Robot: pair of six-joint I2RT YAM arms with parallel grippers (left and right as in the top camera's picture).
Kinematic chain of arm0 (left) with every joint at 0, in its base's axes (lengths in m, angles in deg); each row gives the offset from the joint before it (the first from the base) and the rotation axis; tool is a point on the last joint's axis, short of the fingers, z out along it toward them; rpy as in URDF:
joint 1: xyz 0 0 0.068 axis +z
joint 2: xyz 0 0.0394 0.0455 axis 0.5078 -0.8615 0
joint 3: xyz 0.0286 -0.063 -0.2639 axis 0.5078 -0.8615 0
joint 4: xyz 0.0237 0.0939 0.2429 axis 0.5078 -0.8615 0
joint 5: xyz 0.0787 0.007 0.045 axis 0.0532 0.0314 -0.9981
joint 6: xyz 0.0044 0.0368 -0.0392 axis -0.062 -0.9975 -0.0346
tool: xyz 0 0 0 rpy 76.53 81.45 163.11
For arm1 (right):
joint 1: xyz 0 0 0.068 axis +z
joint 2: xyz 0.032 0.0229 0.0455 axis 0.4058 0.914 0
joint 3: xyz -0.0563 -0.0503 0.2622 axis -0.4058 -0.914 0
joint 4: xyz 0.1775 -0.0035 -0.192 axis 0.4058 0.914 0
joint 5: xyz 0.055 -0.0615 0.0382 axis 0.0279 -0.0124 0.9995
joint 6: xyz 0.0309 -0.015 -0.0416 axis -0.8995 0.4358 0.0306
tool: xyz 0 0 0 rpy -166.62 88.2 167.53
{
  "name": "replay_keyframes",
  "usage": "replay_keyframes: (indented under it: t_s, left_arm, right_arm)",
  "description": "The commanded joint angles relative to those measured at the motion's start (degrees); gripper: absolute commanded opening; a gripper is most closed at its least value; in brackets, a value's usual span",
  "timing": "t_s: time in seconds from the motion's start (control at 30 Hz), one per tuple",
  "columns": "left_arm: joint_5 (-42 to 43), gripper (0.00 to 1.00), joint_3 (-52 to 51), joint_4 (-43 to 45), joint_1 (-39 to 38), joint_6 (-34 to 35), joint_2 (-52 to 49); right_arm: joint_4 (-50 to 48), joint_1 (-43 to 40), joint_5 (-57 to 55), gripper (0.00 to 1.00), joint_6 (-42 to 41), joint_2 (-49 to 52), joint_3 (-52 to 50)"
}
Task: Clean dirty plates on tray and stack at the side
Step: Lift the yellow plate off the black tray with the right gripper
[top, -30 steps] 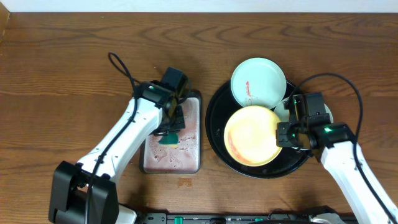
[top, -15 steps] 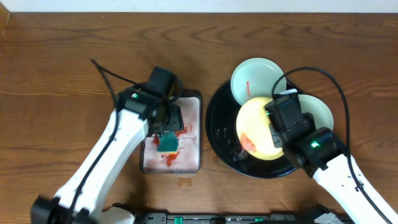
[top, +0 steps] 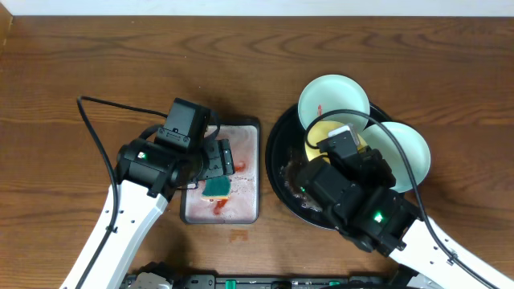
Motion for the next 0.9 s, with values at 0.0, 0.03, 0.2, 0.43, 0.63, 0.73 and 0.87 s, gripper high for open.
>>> replay_keyframes:
  t_s: [0.0, 0.03, 0.2, 0.43, 0.63, 0.73, 0.87]
  left_arm:
    - [0.2, 0.84, 0.3, -0.3, 0.2, -0.2, 0.0]
    - [0.2, 0.84, 0.3, -0.3, 0.2, -0.2, 0.1]
    - [0.2, 0.84, 0.3, -0.3, 0.2, -0.2, 0.1]
    - [0.2, 0.84, 0.3, -0.3, 0.2, -0.2, 0.1]
    - [0.2, 0.84, 0.3, -0.3, 0.2, -0.2, 0.1]
    - [0.2, 0.84, 0.3, -0.3, 0.2, -0.2, 0.1]
    - [0.2, 0.84, 0.3, -0.3, 0.2, -0.2, 0.0]
  right_arm:
    - [0.1, 2.3, -4.2, 0.01, 0.0, -0.9, 1.1]
    - [0.2, 3.0, -4.2, 0.01, 0.0, -0.9, 1.1]
    - [0.2, 5.4, -5.7, 0.01, 1.9, -0.8, 1.1]
    - [1.2, 6.1, -10.1, 0.01, 3.0, -0.8, 1.1]
    - [1.2, 6.2, -10.6, 0.01, 3.8, -0.8, 1.1]
    - [1.2, 6.5, -10.6, 0.01, 3.8, -0.8, 1.1]
    - [1.2, 6.7, -10.6, 0.01, 3.8, -0.8, 1.1]
